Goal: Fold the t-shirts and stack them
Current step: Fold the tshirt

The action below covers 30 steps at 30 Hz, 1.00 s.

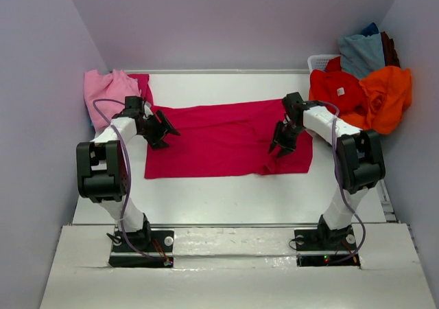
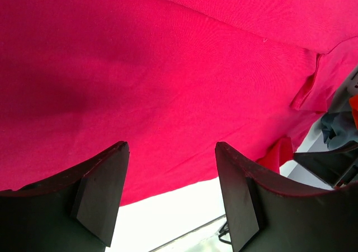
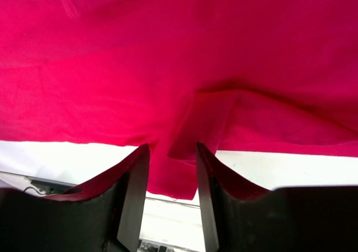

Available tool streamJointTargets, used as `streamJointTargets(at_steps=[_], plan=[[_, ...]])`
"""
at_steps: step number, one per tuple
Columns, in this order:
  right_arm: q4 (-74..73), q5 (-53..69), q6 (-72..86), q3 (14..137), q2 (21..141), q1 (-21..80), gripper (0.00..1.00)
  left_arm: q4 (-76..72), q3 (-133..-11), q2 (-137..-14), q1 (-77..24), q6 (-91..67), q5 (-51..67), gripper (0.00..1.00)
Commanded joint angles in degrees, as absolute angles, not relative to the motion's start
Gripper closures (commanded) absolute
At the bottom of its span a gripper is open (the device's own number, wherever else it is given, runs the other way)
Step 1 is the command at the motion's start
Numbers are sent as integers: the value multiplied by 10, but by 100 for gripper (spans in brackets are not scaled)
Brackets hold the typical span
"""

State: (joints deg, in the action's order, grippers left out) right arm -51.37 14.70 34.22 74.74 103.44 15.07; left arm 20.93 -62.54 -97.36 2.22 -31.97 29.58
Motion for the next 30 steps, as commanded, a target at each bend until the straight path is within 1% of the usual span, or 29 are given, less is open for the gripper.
streamJointTargets(at_steps=[1, 11, 17, 21, 26, 27, 28, 30], plan=[[-523, 116, 337, 773, 1024, 155, 54, 211, -640, -975, 20, -311, 305, 26], [-532, 107, 349, 735, 982, 155, 54, 205, -645, -983, 15, -313, 312, 26], [-562, 103, 351, 723, 942, 160, 54, 214, -654, -982, 15, -305, 311, 26], [-569, 116, 353, 678, 912, 165, 55, 210, -649, -980, 15, -308, 316, 26], [-564, 123, 361, 608, 868, 170, 59, 208, -649, -981, 15, -308, 317, 26], [-565, 131, 363, 600, 864, 171, 63, 208, -650, -980, 15, -308, 317, 26], [-564, 134, 364, 585, 855, 171, 64, 209, -649, -979, 15, -308, 317, 26], [-563, 133, 366, 571, 848, 176, 65, 208, -649, -979, 15, -308, 317, 26]])
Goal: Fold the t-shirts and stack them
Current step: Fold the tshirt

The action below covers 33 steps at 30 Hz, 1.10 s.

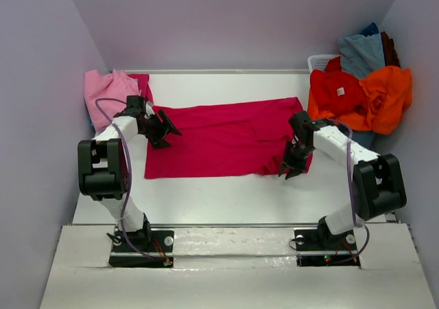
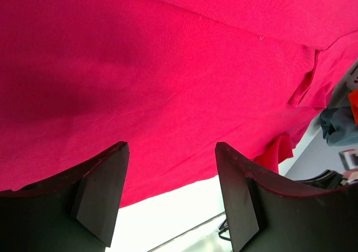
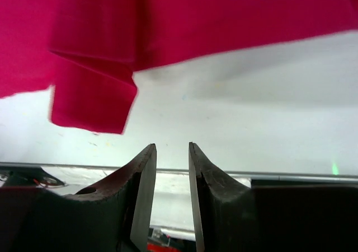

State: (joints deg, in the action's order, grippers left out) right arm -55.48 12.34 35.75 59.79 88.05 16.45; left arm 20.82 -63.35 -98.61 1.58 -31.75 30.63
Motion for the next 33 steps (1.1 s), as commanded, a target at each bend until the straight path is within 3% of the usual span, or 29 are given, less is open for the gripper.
streamJointTargets(at_steps=[1, 13, 20, 33], plan=[[-561, 133, 366, 565, 846, 176, 65, 208, -649, -979, 15, -308, 318, 26], [-492, 145, 359, 563, 936, 192, 67, 209, -636, -969, 15, -305, 318, 26], [-492, 146, 356, 649, 1008, 205, 67, 210, -634, -961, 15, -305, 317, 26], [-528, 113, 356, 749, 1034, 210, 66, 199, -621, -962, 15, -308, 319, 26]])
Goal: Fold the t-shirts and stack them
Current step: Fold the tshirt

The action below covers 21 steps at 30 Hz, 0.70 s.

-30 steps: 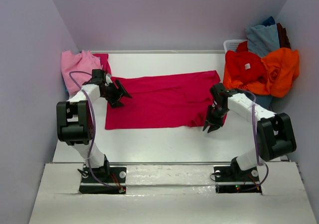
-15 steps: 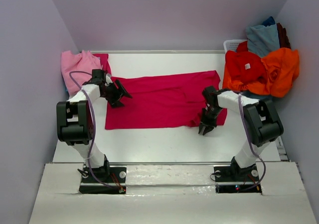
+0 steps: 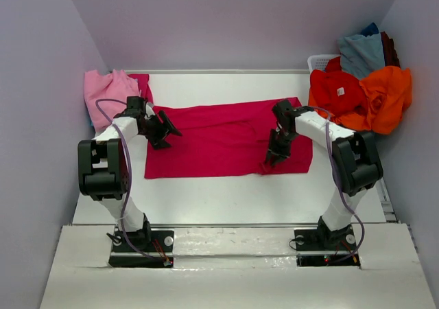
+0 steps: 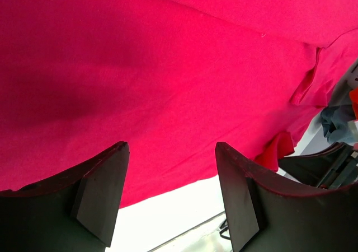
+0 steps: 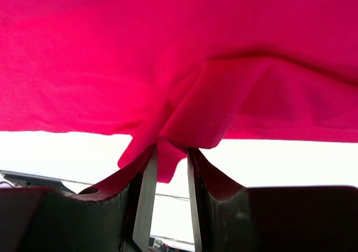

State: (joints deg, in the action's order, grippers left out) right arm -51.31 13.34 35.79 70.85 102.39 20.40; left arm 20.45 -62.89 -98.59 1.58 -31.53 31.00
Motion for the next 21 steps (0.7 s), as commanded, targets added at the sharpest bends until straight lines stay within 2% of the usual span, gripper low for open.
streamJointTargets(at_steps=[1, 13, 21], plan=[[-530, 106, 356, 764, 1036, 210, 66, 199, -621, -963, 15, -308, 319, 26], [-541, 78, 342, 889, 1154, 210, 65, 197, -621, -967, 15, -303, 322, 26], [-590, 47, 336, 882, 1077, 210, 65, 192, -612, -970, 15, -301, 328, 26]])
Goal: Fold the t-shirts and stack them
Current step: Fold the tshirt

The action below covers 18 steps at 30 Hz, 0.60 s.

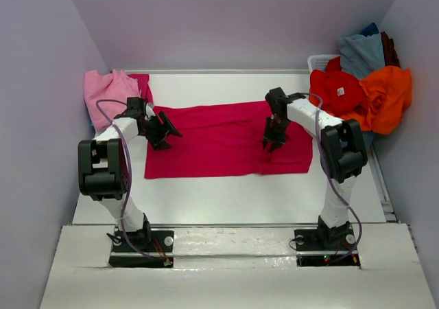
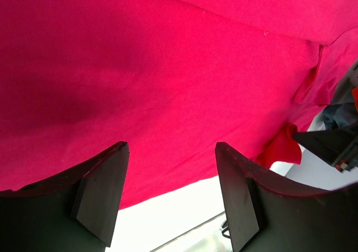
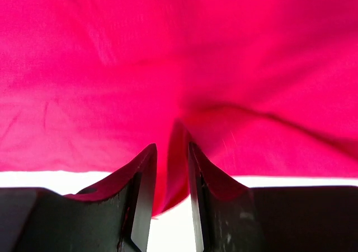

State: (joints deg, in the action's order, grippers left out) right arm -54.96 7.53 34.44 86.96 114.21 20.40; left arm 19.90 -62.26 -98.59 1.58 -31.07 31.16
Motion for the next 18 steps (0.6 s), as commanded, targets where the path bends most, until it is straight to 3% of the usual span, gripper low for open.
streamJointTargets(at_steps=[1, 9, 18], plan=[[-596, 45, 337, 868, 1054, 210, 65, 188, -612, -973, 15, -302, 329, 26], [-613, 30, 353, 763, 947, 210, 64, 189, -619, -977, 15, -302, 329, 26], [-553, 50, 359, 670, 960, 210, 64, 193, -621, -974, 15, -301, 329, 26]])
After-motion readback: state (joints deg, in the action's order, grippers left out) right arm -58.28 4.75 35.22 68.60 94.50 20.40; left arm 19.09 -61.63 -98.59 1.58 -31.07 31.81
